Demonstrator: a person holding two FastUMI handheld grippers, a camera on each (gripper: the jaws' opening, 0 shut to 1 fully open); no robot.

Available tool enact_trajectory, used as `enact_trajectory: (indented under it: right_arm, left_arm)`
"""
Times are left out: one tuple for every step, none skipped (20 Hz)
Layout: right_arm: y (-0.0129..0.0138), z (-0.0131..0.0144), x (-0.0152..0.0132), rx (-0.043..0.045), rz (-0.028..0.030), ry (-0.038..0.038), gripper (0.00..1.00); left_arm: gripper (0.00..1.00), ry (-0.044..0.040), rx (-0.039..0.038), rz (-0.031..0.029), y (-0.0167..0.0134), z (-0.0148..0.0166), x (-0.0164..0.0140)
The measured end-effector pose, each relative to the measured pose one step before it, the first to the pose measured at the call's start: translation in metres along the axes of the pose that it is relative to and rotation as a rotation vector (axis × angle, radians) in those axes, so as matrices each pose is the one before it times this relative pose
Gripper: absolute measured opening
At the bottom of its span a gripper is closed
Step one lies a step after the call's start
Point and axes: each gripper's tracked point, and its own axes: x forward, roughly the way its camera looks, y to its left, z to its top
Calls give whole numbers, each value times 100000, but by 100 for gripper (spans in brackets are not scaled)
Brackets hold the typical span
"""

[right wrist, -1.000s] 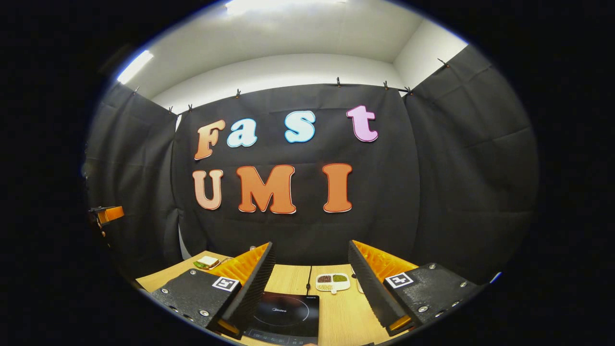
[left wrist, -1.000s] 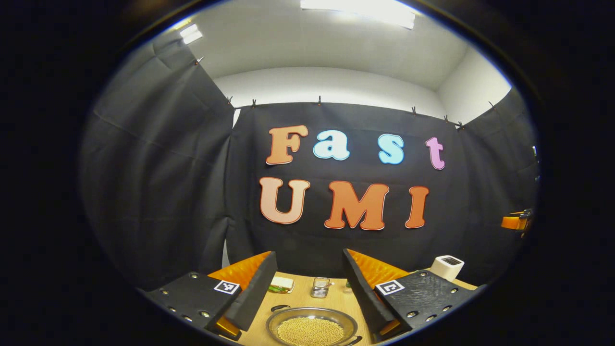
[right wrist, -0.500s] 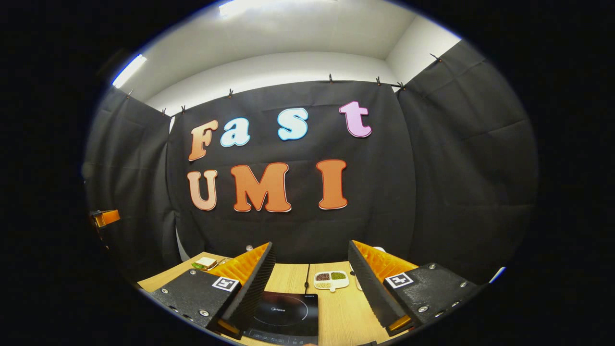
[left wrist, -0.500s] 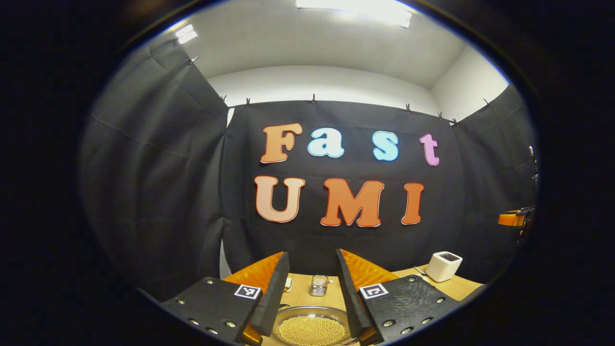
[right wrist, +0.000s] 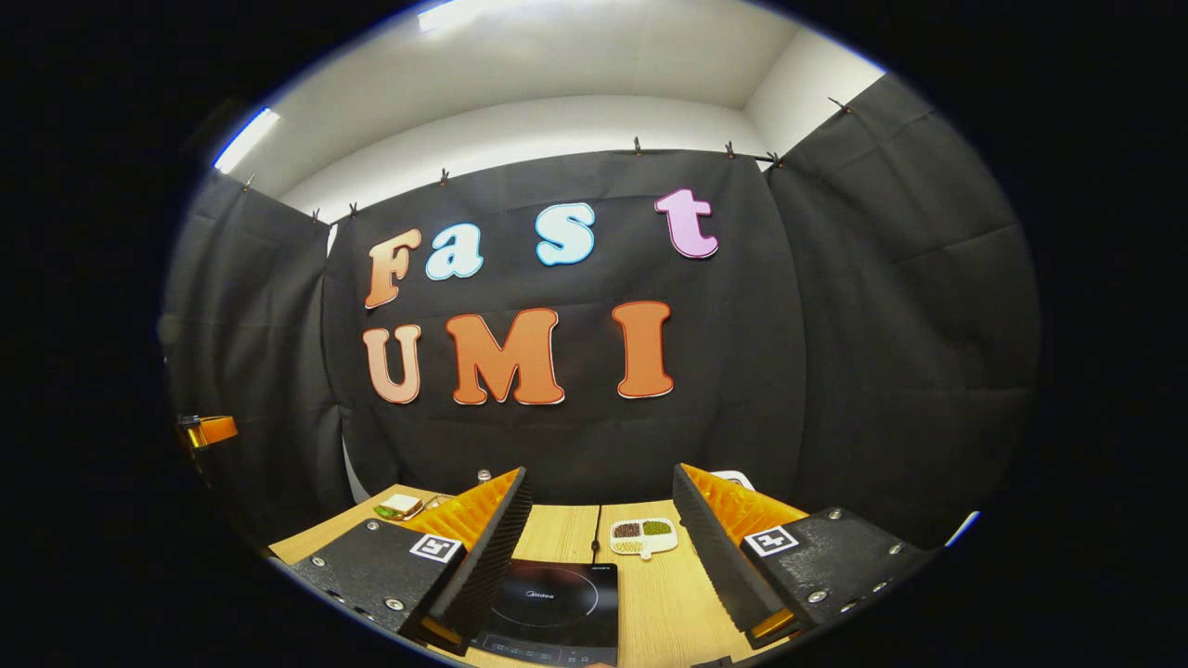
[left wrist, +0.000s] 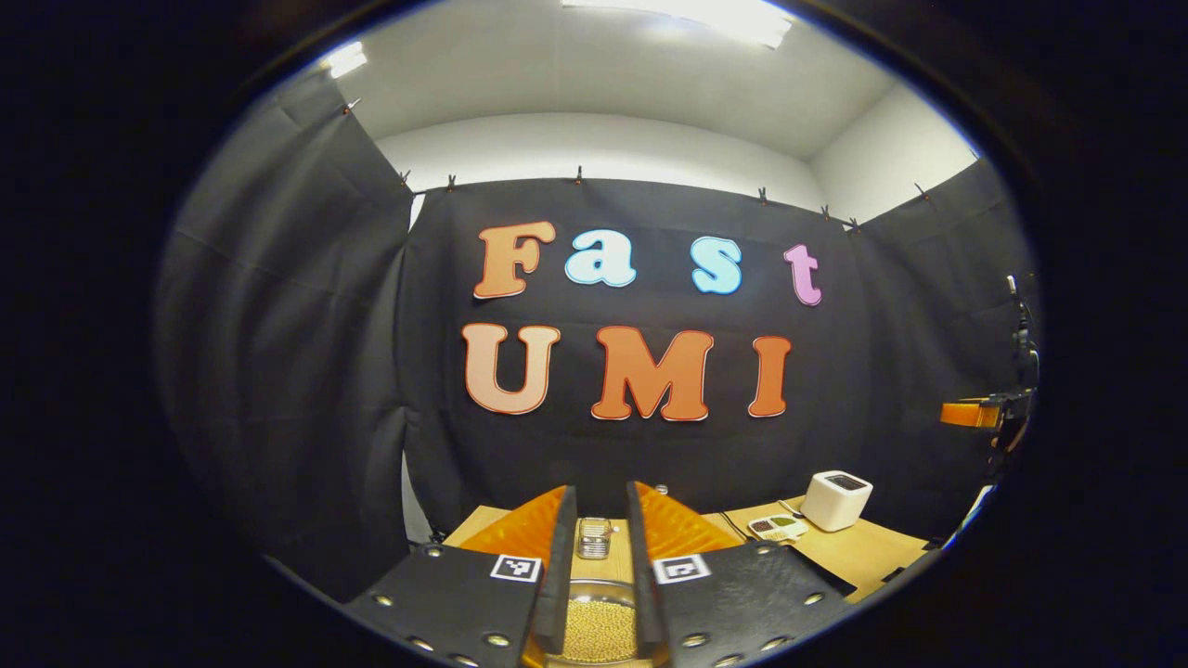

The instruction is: First push the handle of the pot to place it horizontally, then grasp the pot with both hands and set it on the induction cooktop.

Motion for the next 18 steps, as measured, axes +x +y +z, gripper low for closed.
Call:
enact_trajectory:
  right_arm:
    - [-38, 64, 24, -290, -257, -231, 95]
    - [-45, 125, -87, -196, -158, -349, 95]
    - [-23, 79, 3, -158, -32, -357, 95]
    - [54, 66, 12, -114, 29, -353, 95]
    - [68, -20, -26, -201, 174, -296, 95]
    - [-8, 14, 13, -194, -110, -132, 95]
    - [-20, -10, 35, -282, -103, 0, 95]
    - [-69, -18, -75, -217, -125, 83, 95]
    - [91, -1, 79, -98, 29, 196, 95]
    - [94, -40, 76, 5, 106, 211, 95]
    - [-26, -50, -11, 61, 75, 104, 95]
    - [24, -15, 13, 120, 35, 69, 95]
    - [34, -2, -6, 66, 65, 92, 95]
    - [78, -22, 62, 7, 27, 108, 95]
    - [24, -39, -23, -70, -36, 90, 95]
    - [-75, -88, -36, -156, -60, 120, 95]
    - [-22, -9, -18, -78, -95, 14, 95]
    - [-4, -154, -75, 34, -67, -8, 95]
  left_arm:
    - [19, 126, -306, -86, -13, -220, -2]
    - [15, 703, -1122, -310, -63, -374, 51]
    - [10, 1047, -832, -203, 55, -349, -52]
    - [10, 847, -642, 125, 130, -407, 55]
    - [5, 601, 13, 0, 142, -318, -33]
    - [4, 260, 559, 285, 208, -172, -100]
    - [2, 427, 693, 486, 151, -424, -76]
    - [2, 497, 749, 106, 13, -454, -198]
    - [3, 1313, 846, -131, -44, -692, -81]
    - [2, 1556, 582, -337, -79, -803, -87]
    - [2, 1379, 289, -432, -128, -722, -153]
    - [3, 1480, 408, -668, -133, -691, -184]
    - [4, 1303, 368, -483, -76, -549, -146]
    - [3, 1566, 456, -593, -183, -721, -36]
    - [3, 1775, 587, -610, -110, -927, 42]
    - [4, 2009, 571, -707, -266, -1020, -50]
    - [2, 1986, 291, -699, -294, -998, -23]
    - [3, 2030, 13, -1009, -357, -967, -24]
